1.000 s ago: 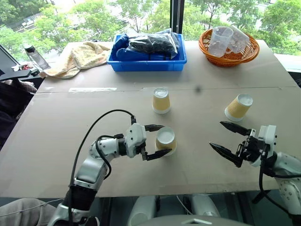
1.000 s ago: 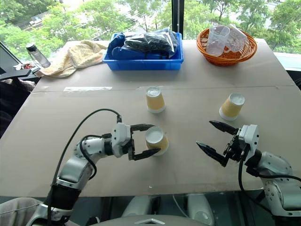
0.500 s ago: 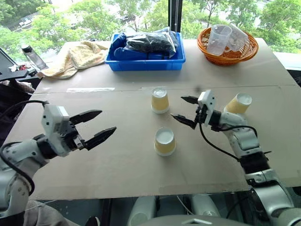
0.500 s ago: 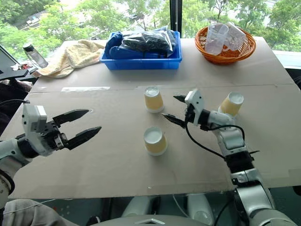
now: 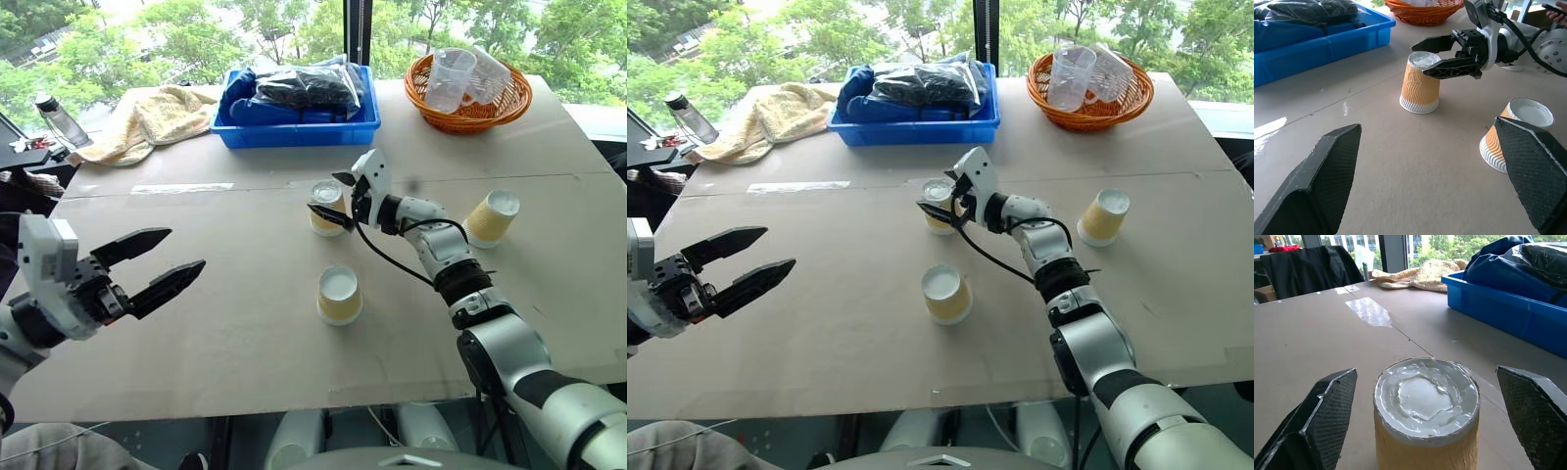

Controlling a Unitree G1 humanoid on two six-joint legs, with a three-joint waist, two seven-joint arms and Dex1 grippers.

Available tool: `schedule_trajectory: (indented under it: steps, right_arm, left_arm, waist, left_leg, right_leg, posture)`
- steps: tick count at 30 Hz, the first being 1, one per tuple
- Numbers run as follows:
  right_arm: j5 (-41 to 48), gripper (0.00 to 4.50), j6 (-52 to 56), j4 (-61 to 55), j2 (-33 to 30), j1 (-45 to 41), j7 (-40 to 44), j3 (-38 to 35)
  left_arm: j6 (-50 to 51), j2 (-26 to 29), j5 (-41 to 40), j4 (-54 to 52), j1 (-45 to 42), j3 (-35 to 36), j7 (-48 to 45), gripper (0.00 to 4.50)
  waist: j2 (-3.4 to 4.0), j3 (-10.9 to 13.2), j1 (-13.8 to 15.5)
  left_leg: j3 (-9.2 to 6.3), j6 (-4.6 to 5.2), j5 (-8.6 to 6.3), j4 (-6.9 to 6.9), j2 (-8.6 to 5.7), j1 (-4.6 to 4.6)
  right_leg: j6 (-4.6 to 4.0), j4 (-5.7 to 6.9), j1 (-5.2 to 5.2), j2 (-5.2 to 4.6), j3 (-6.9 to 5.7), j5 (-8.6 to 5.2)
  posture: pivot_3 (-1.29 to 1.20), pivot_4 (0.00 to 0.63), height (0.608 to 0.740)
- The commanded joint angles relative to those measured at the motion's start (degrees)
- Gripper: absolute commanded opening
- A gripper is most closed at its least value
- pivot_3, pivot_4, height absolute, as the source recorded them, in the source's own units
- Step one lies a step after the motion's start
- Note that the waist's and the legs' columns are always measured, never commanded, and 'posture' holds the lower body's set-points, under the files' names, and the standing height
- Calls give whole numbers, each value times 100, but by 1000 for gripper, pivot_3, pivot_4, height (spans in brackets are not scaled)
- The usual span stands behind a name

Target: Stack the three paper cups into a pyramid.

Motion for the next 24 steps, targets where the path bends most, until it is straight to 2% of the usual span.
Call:
schedule_trajectory:
  steps: [1, 8, 11, 12, 14, 15, 19, 21, 24]
  right_arm:
    - [-32, 4500, -209, 172, 103, -274, 64, -106]
    - [-95, 4500, -191, 511, 224, -410, 126, -157]
    - [-39, 3672, -222, 512, 219, -406, 100, -252]
    - [-40, 3046, -230, 503, 211, -403, 100, -266]
    - [-61, 2263, -239, 478, 197, -389, 107, -282]
    - [-75, 2020, -253, 457, 186, -374, 103, -290]
    - [29, 1995, -176, -82, 28, -131, 226, -351]
    - [214, 1995, 85, -737, -153, 155, 455, -384]
    - [451, 1995, 518, -2205, -786, 965, 971, -328]
  left_arm:
    - [44, 91, -185, -208, 3, 186, -22, 4462]
    - [97, 121, -230, -189, -118, 48, -89, 4462]
    - [62, 159, -157, -114, -200, -17, -145, 4500]
    - [61, 176, -147, -85, -233, -29, -168, 4500]
    - [69, 226, -108, -35, -272, -55, -224, 4500]
    - [76, 251, -92, -12, -286, -72, -250, 4500]
    - [98, 382, -106, 10, -485, -312, -345, 4500]
    - [115, 456, -132, -7, -658, -506, -393, 4500]
    - [143, 616, -143, -4, -1081, -993, -523, 4500]
  waist:
    - [0, 0, -4]
    - [0, 0, -13]
    - [1, 0, -17]
    - [1, 0, -18]
    - [1, 0, -19]
    - [1, 0, -22]
    - [1, 1, -73]
    - [0, 0, -57]
    - [-1, 0, 6]
  left_leg:
    - [1, 0, 0, 0, 0, 0]
    - [9, -1, 1, -1, 0, -3]
    - [14, -1, 1, -1, 0, -7]
    - [14, -2, 1, -1, 0, -9]
    - [14, -2, 1, -1, 0, -10]
    - [14, -2, 1, -1, 0, -10]
    - [20, -2, 1, -3, 0, -12]
    - [17, -2, 1, -1, 0, -16]
    - [17, -1, 1, -2, 0, -20]
  right_leg:
    - [0, 1, 0, 0, 1, 0]
    - [0, 12, -14, 0, 7, 0]
    - [0, 15, -20, 0, 12, 0]
    - [0, 15, -23, 0, 12, 0]
    - [-1, 16, -24, 0, 12, 0]
    - [0, 16, -24, 0, 12, 0]
    - [0, 17, -28, 0, 18, 0]
    - [0, 17, -28, -1, 14, 0]
    - [0, 16, -30, -3, 14, 0]
  posture:
    - [0, 150, 740]
    - [0, 150, 740]
    - [0, 150, 740]
    - [0, 150, 740]
    - [0, 150, 740]
    - [0, 150, 740]
    - [0, 150, 740]
    - [0, 150, 740]
    - [0, 150, 740]
